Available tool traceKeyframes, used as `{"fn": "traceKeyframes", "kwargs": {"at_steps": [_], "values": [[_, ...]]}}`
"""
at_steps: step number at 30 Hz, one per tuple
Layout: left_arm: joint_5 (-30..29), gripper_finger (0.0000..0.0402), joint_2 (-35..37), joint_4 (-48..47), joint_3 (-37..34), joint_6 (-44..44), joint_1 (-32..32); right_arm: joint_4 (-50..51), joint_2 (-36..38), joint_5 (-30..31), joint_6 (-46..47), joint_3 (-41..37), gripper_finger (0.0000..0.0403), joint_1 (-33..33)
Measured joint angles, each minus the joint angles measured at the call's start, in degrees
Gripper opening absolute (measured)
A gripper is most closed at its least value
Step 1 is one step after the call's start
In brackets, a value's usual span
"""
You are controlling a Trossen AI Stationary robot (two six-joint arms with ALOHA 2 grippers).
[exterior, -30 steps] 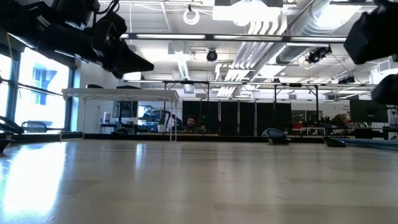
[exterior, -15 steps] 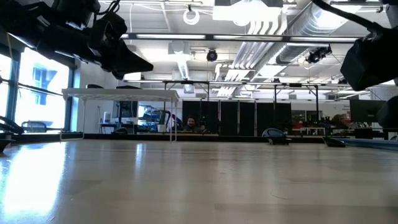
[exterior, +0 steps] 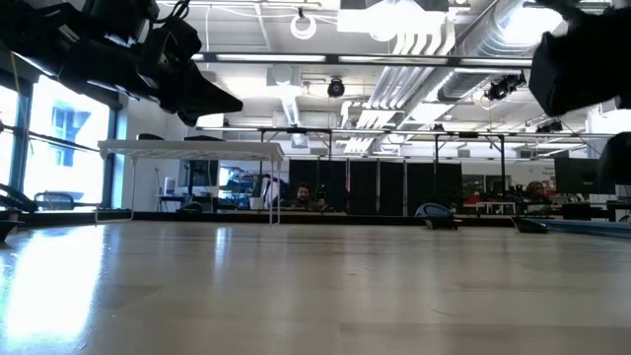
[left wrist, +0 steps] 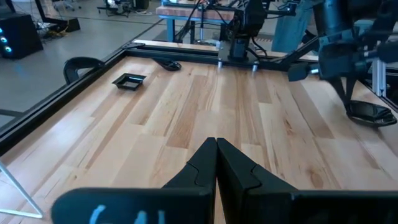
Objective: Pick & Place Mini shaped plates
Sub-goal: Stack the right leaf-shaped plate on top of the leaf-shaped plates on the shelf
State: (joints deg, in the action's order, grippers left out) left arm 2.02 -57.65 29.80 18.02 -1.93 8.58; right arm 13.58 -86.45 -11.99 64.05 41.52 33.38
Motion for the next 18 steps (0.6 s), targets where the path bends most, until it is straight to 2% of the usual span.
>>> {"fn": "traceKeyframes", "kwargs": {"at_steps": [9,14,18], "values": [[0.0,0.0001,0.0,-0.3,0.0,0.1,0.0,1.2,5.1,0.4,0.3,0.0,0.0016,0.0],[0.0,0.0001,0.0,-2.3,0.0,0.2,0.0,1.6,3.2,0.8,-2.7,0.0,0.0078,0.0],[0.0,0.0001,0.0,-3.5,0.0,0.2,0.0,0.6,0.7,-1.7,-6.2,0.0,0.0134,0.0]]}}
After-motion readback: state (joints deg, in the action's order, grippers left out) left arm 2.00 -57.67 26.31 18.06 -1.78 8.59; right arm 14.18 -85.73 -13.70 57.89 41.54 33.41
